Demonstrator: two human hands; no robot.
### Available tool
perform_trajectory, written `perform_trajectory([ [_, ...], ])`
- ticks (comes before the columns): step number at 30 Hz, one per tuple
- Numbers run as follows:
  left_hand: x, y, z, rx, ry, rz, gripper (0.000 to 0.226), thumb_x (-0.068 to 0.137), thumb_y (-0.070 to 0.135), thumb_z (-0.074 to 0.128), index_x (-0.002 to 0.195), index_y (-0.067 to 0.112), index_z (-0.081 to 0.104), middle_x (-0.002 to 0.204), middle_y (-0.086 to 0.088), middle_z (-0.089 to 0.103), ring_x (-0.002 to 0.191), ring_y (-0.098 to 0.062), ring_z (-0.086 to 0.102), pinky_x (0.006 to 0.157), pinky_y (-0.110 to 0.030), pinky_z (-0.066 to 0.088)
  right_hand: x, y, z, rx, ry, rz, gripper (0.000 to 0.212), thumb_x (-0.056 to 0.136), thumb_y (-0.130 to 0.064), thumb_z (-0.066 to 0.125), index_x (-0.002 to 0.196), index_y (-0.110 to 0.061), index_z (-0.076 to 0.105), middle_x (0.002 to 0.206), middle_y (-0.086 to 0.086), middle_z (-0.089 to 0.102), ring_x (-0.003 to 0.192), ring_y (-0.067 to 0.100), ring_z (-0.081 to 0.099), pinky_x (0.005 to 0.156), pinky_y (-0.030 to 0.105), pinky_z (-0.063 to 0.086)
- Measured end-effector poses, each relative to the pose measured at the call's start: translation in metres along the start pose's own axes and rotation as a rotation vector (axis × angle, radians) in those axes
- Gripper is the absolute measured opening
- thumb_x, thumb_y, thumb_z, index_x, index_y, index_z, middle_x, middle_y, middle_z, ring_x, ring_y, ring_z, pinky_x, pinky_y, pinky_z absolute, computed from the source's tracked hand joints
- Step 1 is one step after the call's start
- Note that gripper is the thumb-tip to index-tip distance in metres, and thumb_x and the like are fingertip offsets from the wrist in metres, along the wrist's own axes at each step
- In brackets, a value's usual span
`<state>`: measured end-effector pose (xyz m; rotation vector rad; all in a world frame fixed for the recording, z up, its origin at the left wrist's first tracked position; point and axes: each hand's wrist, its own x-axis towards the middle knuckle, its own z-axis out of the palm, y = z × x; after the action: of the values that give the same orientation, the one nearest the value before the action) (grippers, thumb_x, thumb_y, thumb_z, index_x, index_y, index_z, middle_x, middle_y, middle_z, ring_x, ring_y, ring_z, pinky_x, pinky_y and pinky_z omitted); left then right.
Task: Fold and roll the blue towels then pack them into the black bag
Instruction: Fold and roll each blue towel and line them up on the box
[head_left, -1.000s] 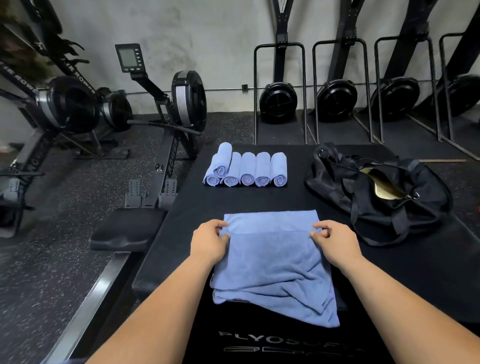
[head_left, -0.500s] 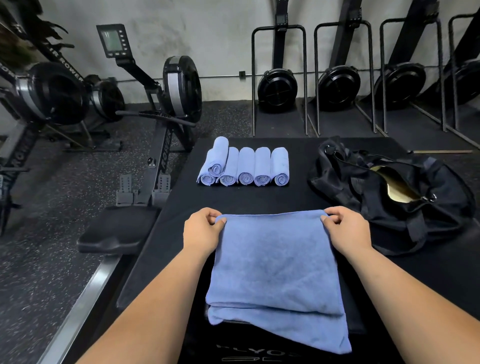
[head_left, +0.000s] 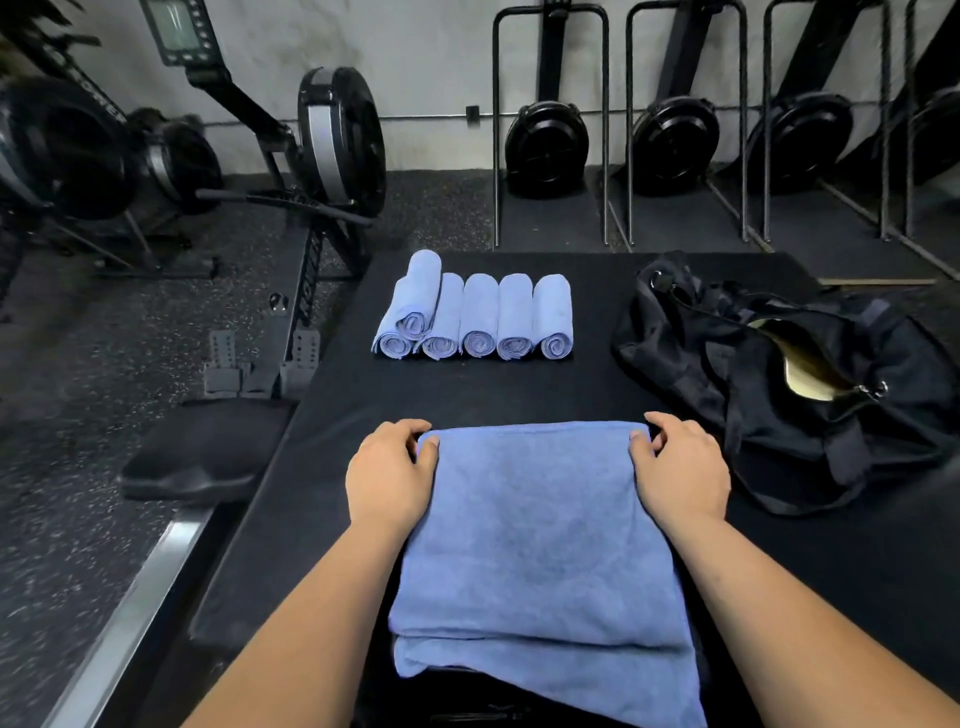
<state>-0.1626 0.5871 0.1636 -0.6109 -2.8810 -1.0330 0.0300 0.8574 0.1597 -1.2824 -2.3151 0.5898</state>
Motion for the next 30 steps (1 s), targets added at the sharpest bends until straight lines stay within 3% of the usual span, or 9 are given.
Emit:
perform_trajectory([
  [3, 0.0005, -0.0004, 0.0012, -0.004, 0.011, 0.004, 0.009, 0.098, 0.044, 0.059, 0.103, 0.041, 0.066, 0.09, 0.016, 0.059, 0.09, -0.008, 0.057, 0.072, -0.033, 0.045, 0.0005, 0.0002, 0.001, -0.039, -0.013, -0.007, 0.039, 0.102, -0.044, 0.054, 0.135, -0.027, 0.064, 0.111, 0.003, 0.062, 0.106, 0.029, 0.056, 0.083, 0.044, 0.052],
  [8, -0.0008, 0.0004, -0.0005, -0.026, 0.01, -0.009, 0.009, 0.098, 0.043, 0.061, 0.09, 0.039, 0.059, 0.095, 0.015, 0.057, 0.082, -0.006, 0.059, 0.067, -0.032, 0.044, -0.0022, 0.0019, -0.0024, 0.067, 0.016, -0.026, 0.011, 0.099, -0.041, 0.062, 0.104, -0.034, 0.069, 0.099, -0.007, 0.056, 0.098, 0.024, 0.057, 0.079, 0.041, 0.05],
  [10, -0.0016, -0.0004, -0.0019, -0.062, 0.014, -0.016, 0.01, 0.098, 0.042, 0.063, 0.09, 0.038, 0.059, 0.102, 0.017, 0.055, 0.081, -0.003, 0.06, 0.068, -0.031, 0.043, -0.0036, 0.001, -0.0038, 0.106, 0.033, -0.027, 0.006, 0.099, -0.04, 0.064, 0.099, -0.035, 0.067, 0.101, -0.01, 0.055, 0.1, 0.021, 0.057, 0.076, 0.038, 0.045],
  [16, -0.0037, -0.0013, -0.0033, -0.15, 0.008, -0.039, 0.005, 0.096, 0.04, 0.067, 0.096, 0.04, 0.062, 0.09, 0.024, 0.067, 0.075, -0.003, 0.061, 0.067, -0.029, 0.047, -0.0045, 0.0014, -0.0075, 0.257, 0.063, -0.002, 0.006, 0.098, -0.036, 0.067, 0.104, -0.037, 0.065, 0.087, -0.022, 0.065, 0.091, 0.016, 0.057, 0.072, 0.036, 0.042],
  [20, -0.0034, -0.0034, -0.0034, -0.164, -0.011, -0.011, 0.021, 0.096, 0.037, 0.069, 0.116, 0.044, 0.066, 0.103, 0.026, 0.066, 0.081, 0.001, 0.06, 0.077, -0.03, 0.051, -0.0035, 0.0043, -0.0062, 0.269, 0.057, -0.002, 0.017, 0.097, -0.033, 0.068, 0.114, -0.038, 0.068, 0.091, -0.024, 0.067, 0.092, 0.011, 0.054, 0.075, 0.034, 0.041],
  [23, -0.0008, -0.0055, -0.0026, -0.118, -0.042, -0.015, 0.021, 0.099, 0.042, 0.065, 0.12, 0.044, 0.068, 0.11, 0.025, 0.062, 0.09, -0.002, 0.06, 0.08, -0.03, 0.05, -0.0022, 0.0052, -0.0047, 0.198, 0.034, -0.028, 0.02, 0.098, -0.037, 0.066, 0.118, -0.039, 0.07, 0.096, -0.022, 0.068, 0.099, 0.014, 0.054, 0.077, 0.034, 0.042],
  [30, 0.0043, -0.0032, -0.0054, -0.146, -0.048, -0.05, 0.007, 0.098, 0.044, 0.066, 0.096, 0.041, 0.071, 0.1, 0.021, 0.067, 0.088, -0.003, 0.063, 0.074, -0.03, 0.049, 0.0038, 0.0037, -0.0055, 0.219, 0.034, 0.023, 0.007, 0.094, -0.043, 0.071, 0.093, -0.037, 0.069, 0.089, -0.015, 0.066, 0.094, 0.022, 0.061, 0.078, 0.037, 0.047],
])
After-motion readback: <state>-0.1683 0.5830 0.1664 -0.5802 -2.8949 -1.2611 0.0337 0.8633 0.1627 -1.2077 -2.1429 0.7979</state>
